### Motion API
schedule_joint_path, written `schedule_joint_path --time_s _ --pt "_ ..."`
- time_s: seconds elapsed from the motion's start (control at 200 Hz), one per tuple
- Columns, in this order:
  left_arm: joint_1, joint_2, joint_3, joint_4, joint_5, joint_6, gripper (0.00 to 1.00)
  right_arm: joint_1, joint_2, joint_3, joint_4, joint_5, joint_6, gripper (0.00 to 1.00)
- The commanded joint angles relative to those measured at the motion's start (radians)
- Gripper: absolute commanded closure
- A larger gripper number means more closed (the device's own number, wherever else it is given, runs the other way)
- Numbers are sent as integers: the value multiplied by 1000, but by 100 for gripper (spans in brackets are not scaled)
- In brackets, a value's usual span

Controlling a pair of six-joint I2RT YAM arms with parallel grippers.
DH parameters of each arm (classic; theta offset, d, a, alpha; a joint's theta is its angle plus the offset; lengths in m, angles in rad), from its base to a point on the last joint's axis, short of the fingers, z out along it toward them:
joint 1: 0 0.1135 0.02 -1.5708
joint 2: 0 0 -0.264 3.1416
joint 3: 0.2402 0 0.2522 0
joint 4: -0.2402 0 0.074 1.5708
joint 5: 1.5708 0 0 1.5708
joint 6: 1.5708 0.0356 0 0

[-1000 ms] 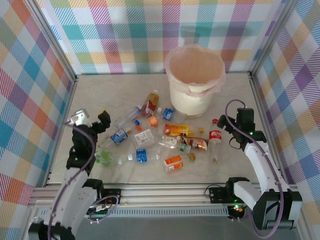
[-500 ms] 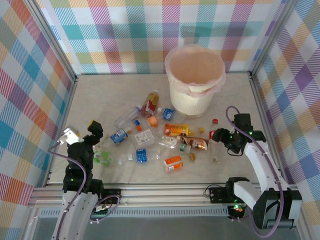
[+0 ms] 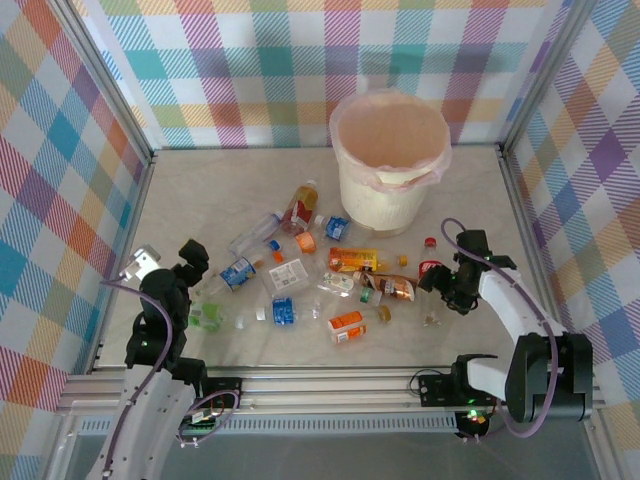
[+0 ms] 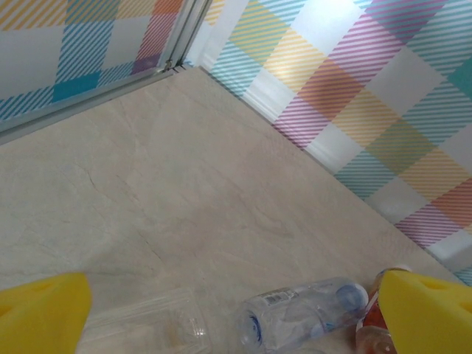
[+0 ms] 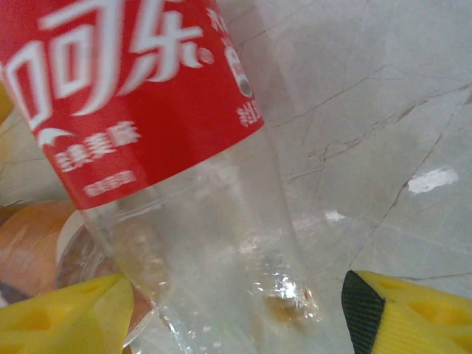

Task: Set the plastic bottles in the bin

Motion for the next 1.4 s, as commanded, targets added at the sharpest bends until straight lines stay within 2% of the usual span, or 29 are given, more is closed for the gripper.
schedule_joint_path --time_s 0.0,0.16,0.445,0.615,0.82,1.07,1.21,1.395 --pt "15 26 40 -16 25 -11 0 5 26 -18 46 30 42 27" --pt "15 42 57 -25 39 -8 0 5 66 -17 86 95 75 27" --pt "14 49 94 -63 48 -2 0 5 174 -5 167 123 106 28" --pt "15 49 111 -80 49 -3 0 5 192 9 172 133 109 43" --pt "14 52 126 -123 50 -5 0 8 47 38 106 178 107 61" --pt "15 62 137 -147 55 -11 0 76 -226 196 -39 217 86 71" --pt "15 71 142 -152 72 -17 0 137 -274 329 -87 226 60 73" --pt "16 98 153 -156 96 -14 0 254 -249 504 -88 265 13 74"
